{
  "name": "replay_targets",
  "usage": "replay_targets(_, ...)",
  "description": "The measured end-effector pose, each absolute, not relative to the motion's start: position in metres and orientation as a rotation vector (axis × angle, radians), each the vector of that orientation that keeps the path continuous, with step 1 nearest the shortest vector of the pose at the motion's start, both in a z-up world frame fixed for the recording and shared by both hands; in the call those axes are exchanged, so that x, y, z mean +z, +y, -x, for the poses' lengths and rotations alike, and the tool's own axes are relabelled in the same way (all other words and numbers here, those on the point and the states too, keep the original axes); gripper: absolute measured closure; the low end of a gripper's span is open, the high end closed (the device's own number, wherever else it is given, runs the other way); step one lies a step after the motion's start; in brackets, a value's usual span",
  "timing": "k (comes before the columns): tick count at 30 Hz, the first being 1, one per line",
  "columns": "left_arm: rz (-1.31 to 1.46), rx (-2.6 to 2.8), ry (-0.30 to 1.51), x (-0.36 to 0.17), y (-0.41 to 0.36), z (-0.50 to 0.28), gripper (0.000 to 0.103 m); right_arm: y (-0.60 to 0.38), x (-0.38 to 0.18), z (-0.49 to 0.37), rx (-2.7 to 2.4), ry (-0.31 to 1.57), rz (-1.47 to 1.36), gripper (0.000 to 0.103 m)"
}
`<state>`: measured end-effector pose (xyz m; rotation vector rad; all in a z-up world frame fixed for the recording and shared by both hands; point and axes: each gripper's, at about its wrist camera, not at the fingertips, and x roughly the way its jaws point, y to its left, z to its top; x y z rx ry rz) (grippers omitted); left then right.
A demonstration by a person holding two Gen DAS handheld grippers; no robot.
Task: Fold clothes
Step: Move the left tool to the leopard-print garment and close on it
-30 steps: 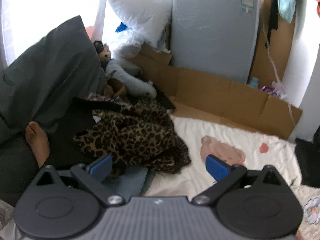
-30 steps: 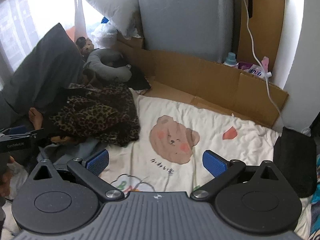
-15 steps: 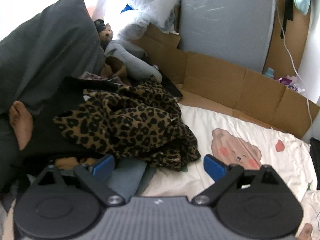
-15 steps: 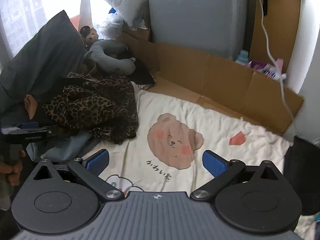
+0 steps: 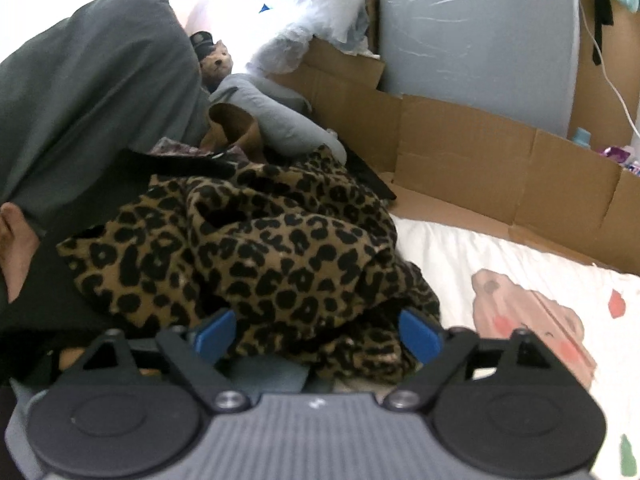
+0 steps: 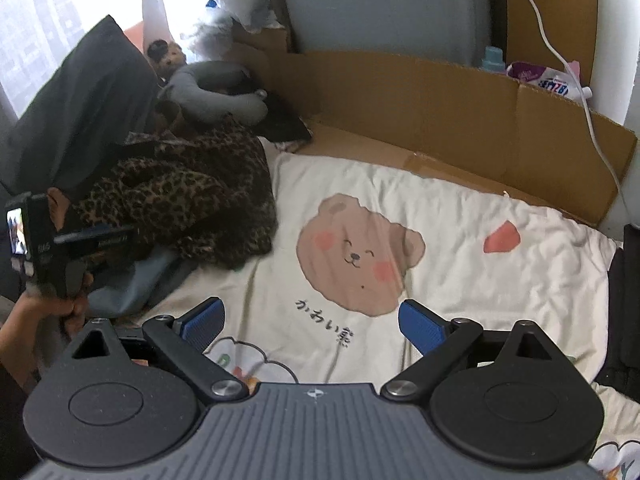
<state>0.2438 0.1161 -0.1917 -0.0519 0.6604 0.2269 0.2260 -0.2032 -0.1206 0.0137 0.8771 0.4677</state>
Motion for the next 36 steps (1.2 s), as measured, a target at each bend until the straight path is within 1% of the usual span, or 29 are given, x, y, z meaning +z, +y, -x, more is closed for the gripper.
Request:
replay_targets(4,-0.025,0.197,0.637,-0.205,0.114,-0.252,0.015,-0.198,-0.125,-0.229,0.456,0.873,0.011,0.006)
replay_targets(5,-0.039,0.195,0.636,-0.208,0.114,-0.253,0.016,-0.196,-0.126,-0.230,0.455,0.874,0.017,0.006)
replay_targets(7,-0.052,0.198,0.639,-0.214,0.116,-0.253,0.024,-0.192,-0.128,-0.233,0.455,0.877,0.029,0.006)
replay_targets(8,-0.056,0.203,0.645,-0.217,0.118,-0.253,0.031,-0.190,-0.129,-0.233,0.456,0.878,0.035,0.006)
replay_targets(9,-0.061,0.206,0.652,-0.221,0.121,-0.254,0.035,-0.189,-0.130,-0.234,0.457,0.879,0.040,0.006)
replay_targets(13,-0.099,0.228,0.660,-0.231,0.129,-0.252,0.035,-0.183,-0.138,-0.236,0.468,0.898,0.056,0.008)
replay_targets(14,-0.109,0.228,0.659,-0.232,0.131,-0.251,0.035,-0.183,-0.140,-0.237,0.470,0.905,0.053,0.013)
replay_targets(15,-0.118,0.228,0.664,-0.234,0.133,-0.251,0.035,-0.183,-0.143,-0.238,0.473,0.917,0.045,0.016)
replay_targets(17,-0.135,0.233,0.681,-0.239,0.135,-0.251,0.035,-0.179,-0.149,-0.242,0.482,0.934,0.046,0.020)
replay_targets(22,-0.189,0.253,0.699,-0.250,0.137,-0.250,0.035,-0.166,-0.158,-0.247,0.507,0.939,0.050,0.020)
replay_targets(28,-0.287,0.315,0.711,-0.263,0.136,-0.257,0.035,-0.149,-0.167,-0.249,0.520,0.991,-0.001,0.020)
replay_targets(33,-0.353,0.360,0.715,-0.273,0.135,-0.262,0.036,-0.141,-0.168,-0.244,0.541,0.984,0.023,0.020)
replay_targets(34,-0.353,0.365,0.710,-0.273,0.135,-0.262,0.038,-0.140,-0.168,-0.244,0.544,0.985,0.022,0.020)
replay_targets(35,-0.340,0.369,0.708,-0.271,0.136,-0.261,0.045,-0.139,-0.168,-0.245,0.546,0.986,0.021,0.020)
replay_targets(36,-0.309,0.368,0.710,-0.268,0.139,-0.261,0.058,-0.138,-0.169,-0.246,0.549,0.987,0.017,0.020)
